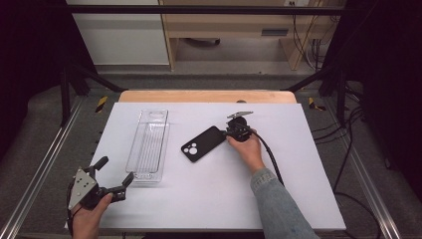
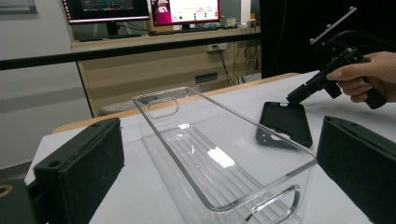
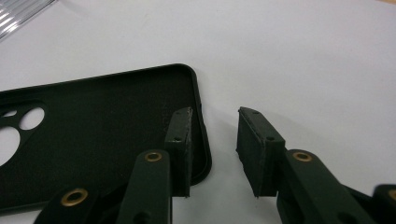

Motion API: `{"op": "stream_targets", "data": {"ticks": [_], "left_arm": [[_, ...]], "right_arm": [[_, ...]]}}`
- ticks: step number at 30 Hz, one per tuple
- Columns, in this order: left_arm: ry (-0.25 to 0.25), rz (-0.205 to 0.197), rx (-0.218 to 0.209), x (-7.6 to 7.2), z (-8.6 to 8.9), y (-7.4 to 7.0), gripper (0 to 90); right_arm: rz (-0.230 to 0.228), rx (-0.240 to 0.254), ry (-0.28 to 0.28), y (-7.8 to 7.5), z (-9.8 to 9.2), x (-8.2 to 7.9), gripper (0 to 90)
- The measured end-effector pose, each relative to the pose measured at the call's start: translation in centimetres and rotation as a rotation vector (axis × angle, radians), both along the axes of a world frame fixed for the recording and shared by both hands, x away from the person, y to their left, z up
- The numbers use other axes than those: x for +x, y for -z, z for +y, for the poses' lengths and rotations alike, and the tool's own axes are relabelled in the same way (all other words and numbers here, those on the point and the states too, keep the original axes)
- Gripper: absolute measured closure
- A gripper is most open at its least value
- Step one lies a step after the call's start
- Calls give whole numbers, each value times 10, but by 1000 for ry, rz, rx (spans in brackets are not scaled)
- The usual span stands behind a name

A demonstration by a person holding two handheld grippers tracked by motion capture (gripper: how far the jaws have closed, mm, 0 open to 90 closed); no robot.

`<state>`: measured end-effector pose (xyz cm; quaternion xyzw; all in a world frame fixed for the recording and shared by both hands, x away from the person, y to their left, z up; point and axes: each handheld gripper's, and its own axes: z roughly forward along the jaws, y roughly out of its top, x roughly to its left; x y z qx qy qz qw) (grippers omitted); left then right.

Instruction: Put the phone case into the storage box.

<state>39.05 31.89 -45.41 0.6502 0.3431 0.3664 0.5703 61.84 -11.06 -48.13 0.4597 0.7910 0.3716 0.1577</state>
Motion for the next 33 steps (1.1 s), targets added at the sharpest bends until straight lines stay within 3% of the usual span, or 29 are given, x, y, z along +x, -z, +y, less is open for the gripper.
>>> {"op": "stream_targets", "data": {"ticks": [33], "left_arm": [[2,-2,1,0,0,0,6]], "right_arm": [[9,15,-15,2,2,0,715]]}}
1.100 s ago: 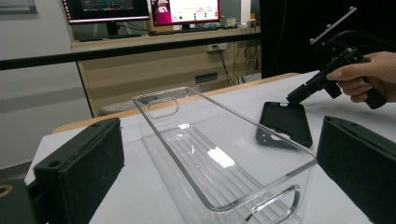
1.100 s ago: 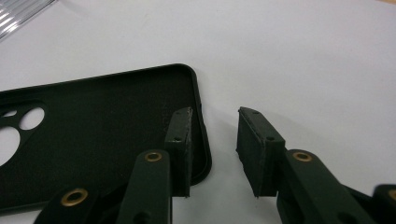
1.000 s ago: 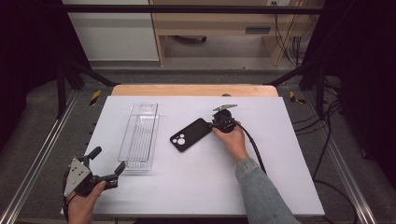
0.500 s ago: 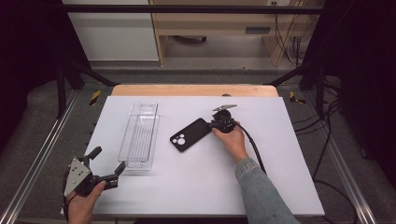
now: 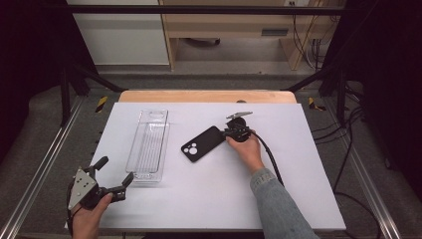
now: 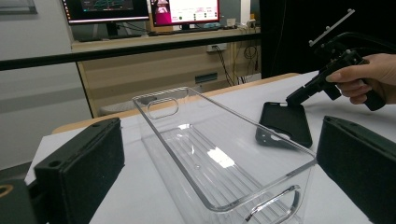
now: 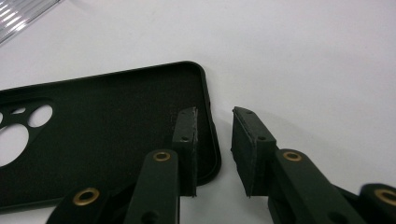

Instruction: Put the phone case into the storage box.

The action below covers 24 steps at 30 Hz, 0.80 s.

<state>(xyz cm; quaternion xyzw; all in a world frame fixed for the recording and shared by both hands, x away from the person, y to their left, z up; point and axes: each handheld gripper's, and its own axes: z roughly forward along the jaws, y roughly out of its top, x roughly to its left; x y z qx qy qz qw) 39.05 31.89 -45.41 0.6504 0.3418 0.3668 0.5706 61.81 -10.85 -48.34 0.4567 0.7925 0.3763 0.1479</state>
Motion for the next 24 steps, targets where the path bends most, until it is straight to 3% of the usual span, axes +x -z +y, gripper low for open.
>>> {"op": "stream_targets", "data": {"ticks": [24], "left_arm": [[0,1,-1,0,0,0,6]], "right_arm": [[10,4,-14,2,1,0,754]]}}
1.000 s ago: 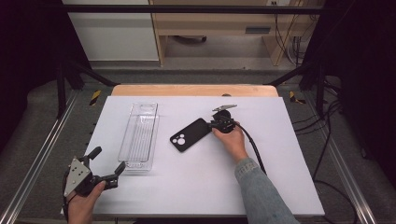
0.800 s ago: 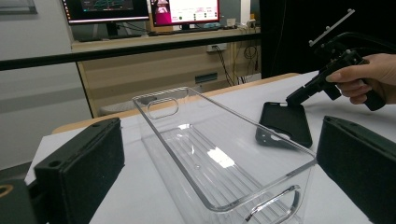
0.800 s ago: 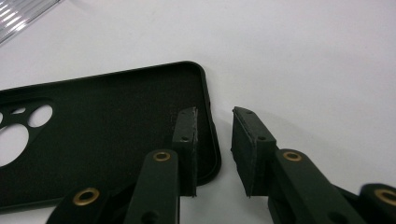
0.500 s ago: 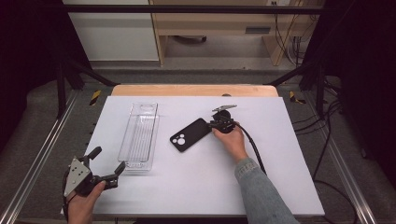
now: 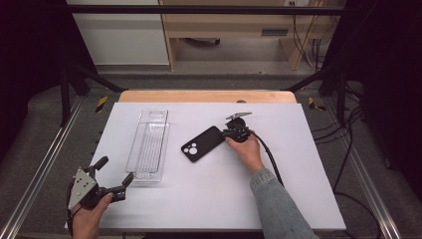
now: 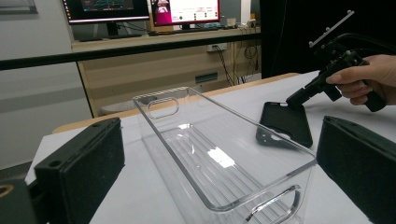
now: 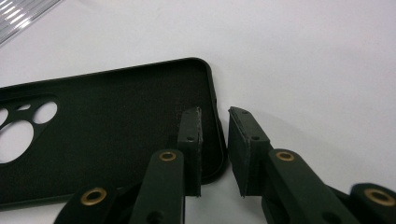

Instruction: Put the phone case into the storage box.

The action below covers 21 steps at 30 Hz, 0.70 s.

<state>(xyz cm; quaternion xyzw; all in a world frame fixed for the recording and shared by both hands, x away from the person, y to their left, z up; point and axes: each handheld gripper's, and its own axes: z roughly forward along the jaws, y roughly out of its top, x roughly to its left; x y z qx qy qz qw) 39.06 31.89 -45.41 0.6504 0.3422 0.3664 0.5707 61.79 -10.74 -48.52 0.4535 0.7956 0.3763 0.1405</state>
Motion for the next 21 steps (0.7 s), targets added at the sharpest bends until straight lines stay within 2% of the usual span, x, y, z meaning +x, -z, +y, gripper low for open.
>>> {"op": "stream_targets", "data": {"ticks": [21], "left_arm": [[0,0,1,0,0,0,6]], "right_arm": [[2,-3,-4,0,0,0,764]]}}
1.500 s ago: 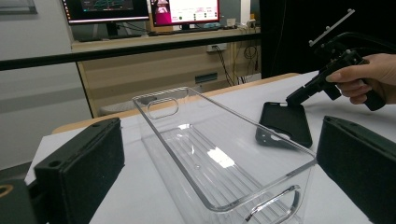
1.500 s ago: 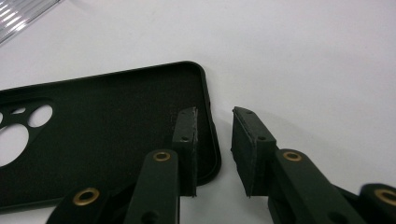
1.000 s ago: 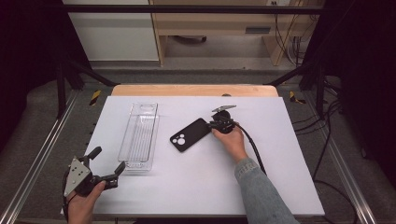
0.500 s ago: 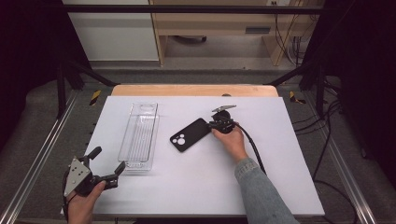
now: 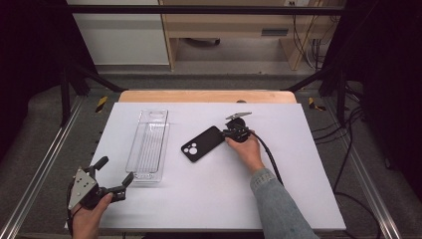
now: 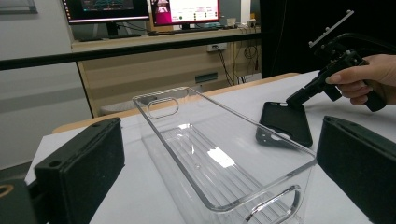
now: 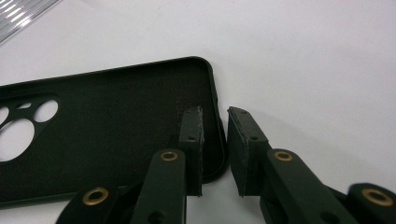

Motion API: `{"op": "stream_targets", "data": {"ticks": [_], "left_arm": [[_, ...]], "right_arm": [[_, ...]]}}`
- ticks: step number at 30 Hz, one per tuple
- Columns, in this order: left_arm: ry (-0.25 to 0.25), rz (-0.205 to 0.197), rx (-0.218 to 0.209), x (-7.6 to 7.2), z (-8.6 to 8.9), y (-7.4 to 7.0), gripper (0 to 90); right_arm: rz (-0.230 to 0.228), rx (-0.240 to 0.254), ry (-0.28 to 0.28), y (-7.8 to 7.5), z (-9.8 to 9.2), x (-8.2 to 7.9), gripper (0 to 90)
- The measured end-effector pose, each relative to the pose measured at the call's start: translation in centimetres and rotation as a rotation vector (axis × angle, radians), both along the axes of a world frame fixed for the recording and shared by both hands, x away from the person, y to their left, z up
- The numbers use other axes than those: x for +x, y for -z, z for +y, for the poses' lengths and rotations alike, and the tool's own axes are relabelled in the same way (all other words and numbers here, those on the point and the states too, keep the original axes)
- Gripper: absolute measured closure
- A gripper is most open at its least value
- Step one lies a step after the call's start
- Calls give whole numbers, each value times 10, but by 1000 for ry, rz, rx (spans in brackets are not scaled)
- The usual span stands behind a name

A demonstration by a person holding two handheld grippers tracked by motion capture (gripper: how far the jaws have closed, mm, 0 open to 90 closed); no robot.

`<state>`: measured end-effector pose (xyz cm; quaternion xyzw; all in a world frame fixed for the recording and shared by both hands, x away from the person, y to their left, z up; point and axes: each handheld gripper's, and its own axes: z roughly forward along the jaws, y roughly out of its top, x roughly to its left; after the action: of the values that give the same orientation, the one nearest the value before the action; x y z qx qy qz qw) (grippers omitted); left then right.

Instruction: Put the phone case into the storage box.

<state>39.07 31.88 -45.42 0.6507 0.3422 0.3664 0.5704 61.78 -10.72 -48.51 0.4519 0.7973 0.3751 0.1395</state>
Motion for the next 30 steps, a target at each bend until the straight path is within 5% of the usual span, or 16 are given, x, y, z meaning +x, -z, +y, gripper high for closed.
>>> {"op": "stream_targets", "data": {"ticks": [30], "left_arm": [[-4,1,4,0,0,0,6]], "right_arm": [[-18,-36,-20,-1,1,-1,795]]}}
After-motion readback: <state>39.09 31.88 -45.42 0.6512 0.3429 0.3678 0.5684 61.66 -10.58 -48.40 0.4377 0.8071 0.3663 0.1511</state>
